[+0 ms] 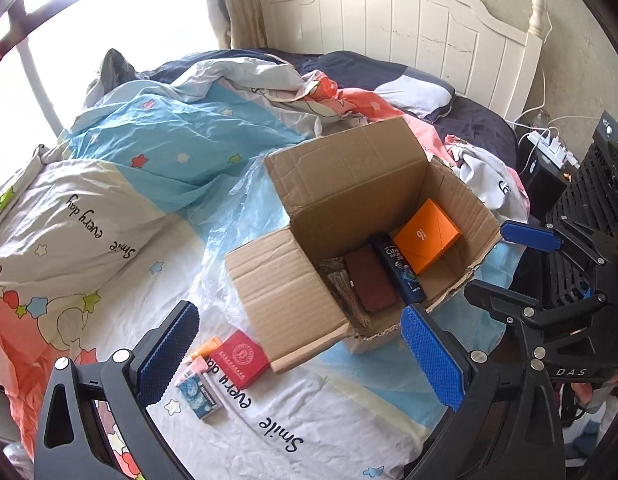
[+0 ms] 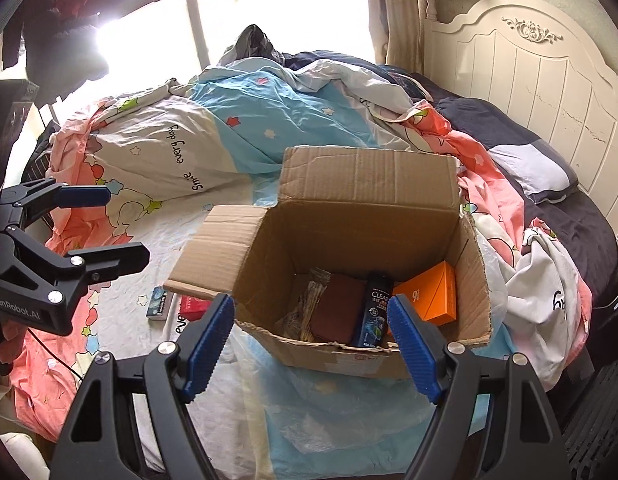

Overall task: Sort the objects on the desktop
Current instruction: 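Withdraw both tools from the box back toward the remaining items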

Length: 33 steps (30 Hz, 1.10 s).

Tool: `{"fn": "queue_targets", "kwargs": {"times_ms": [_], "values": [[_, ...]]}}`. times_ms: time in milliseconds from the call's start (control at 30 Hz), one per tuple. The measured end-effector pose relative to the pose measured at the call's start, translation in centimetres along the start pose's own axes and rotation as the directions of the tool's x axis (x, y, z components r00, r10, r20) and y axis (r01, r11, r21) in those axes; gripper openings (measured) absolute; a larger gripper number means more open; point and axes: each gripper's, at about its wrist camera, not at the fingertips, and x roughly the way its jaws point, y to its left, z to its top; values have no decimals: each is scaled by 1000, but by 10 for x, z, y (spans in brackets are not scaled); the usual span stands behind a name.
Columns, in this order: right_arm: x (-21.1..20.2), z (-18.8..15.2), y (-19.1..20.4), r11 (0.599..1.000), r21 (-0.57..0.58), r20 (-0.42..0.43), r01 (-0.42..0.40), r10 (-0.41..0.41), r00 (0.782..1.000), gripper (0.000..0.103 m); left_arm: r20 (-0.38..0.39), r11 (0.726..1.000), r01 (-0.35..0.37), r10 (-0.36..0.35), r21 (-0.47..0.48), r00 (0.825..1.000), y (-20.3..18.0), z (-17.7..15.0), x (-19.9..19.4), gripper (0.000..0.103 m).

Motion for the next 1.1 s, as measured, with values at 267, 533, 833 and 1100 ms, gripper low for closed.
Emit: {"fn": "queue_targets", "kwargs": {"times_ms": [267, 533, 833, 1100], "values": [[0, -5, 41, 999, -46, -11, -26, 25, 1000, 76, -24, 998, -32, 30, -52, 999, 37, -41, -21, 103], [10, -5, 79, 994, -95, -26, -62, 60, 998, 76, -42, 992, -59, 54, -115, 998, 72, -65, -31, 103], [26, -4, 112, 984, -133, -41, -119, 115, 993, 76, -65, 986, -118, 111, -115, 992, 103, -84, -33, 103], [48, -13, 143, 978, -135, -53, -161, 155, 986, 76, -98, 975, -124, 107, -186, 989, 137, -105, -24, 103]]}}
